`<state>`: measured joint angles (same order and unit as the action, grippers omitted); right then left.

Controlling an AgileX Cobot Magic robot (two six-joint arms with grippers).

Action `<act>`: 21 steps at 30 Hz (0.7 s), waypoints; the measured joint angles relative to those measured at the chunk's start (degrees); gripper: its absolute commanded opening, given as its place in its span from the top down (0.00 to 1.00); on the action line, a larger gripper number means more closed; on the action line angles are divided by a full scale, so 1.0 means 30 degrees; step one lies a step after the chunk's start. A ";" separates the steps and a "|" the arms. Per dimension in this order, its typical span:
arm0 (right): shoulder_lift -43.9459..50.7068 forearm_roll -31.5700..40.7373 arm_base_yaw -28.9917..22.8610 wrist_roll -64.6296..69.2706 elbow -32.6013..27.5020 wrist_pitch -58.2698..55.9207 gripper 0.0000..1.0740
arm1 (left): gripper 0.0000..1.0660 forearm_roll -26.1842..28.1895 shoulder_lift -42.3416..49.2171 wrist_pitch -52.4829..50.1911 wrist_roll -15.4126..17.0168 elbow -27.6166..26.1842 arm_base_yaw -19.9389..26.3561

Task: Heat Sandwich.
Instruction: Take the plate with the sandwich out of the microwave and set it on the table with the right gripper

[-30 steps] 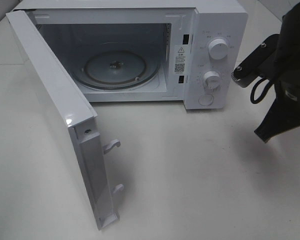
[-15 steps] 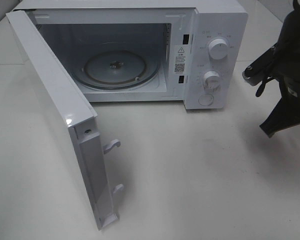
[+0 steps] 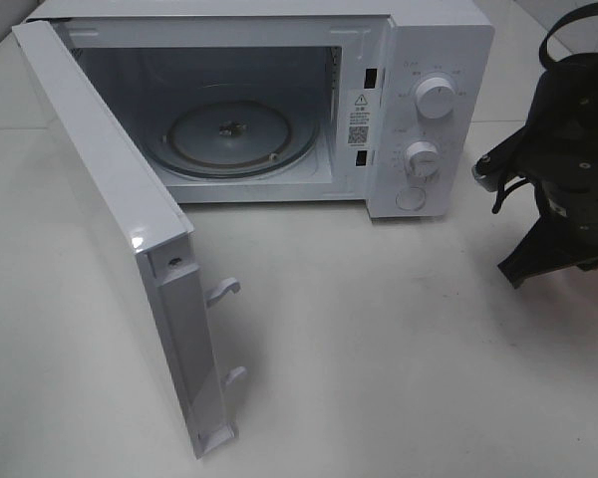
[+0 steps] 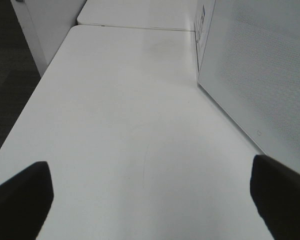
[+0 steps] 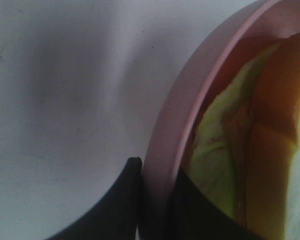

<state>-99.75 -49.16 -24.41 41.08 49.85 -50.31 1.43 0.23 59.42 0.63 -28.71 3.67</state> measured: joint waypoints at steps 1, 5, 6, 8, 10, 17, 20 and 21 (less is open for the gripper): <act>-0.0172 -0.0057 0.0000 0.0134 0.0000 0.0000 1.00 | 0.07 0.0000 0.0000 0.0000 0.0000 0.0000 0.0000; -0.0821 -0.0229 0.0000 0.0344 0.0000 0.0344 1.00 | 0.07 0.0000 0.0000 0.0000 0.0000 0.0000 0.0000; -0.0993 -0.0306 0.0000 0.0477 0.0000 0.0477 1.00 | 0.07 0.0000 0.0000 0.0000 0.0000 0.0000 0.0000; -0.1299 -0.0420 0.0000 0.1031 0.0000 0.0879 1.00 | 0.07 0.0000 0.0000 0.0000 0.0000 0.0000 0.0000; -0.1394 -0.0535 0.0000 0.1318 0.0000 0.1031 1.00 | 0.07 0.0000 0.0000 0.0000 0.0000 0.0000 0.0000; -0.2101 -0.1241 0.0019 0.2769 0.0019 0.1413 1.00 | 0.07 0.0000 0.0000 0.0000 0.0000 0.0000 0.0000; -0.2406 -0.1356 0.0038 0.2846 0.0019 0.1451 1.00 | 0.07 0.0000 0.0000 0.0000 0.0000 0.0000 0.0000; -0.2597 -0.1356 0.0038 0.2884 0.0019 0.1490 1.00 | 0.07 0.0000 0.0000 0.0000 0.0000 0.0000 0.0000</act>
<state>-107.54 -53.23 -24.29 49.73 49.90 -45.84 1.43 0.23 59.42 0.63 -28.71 3.67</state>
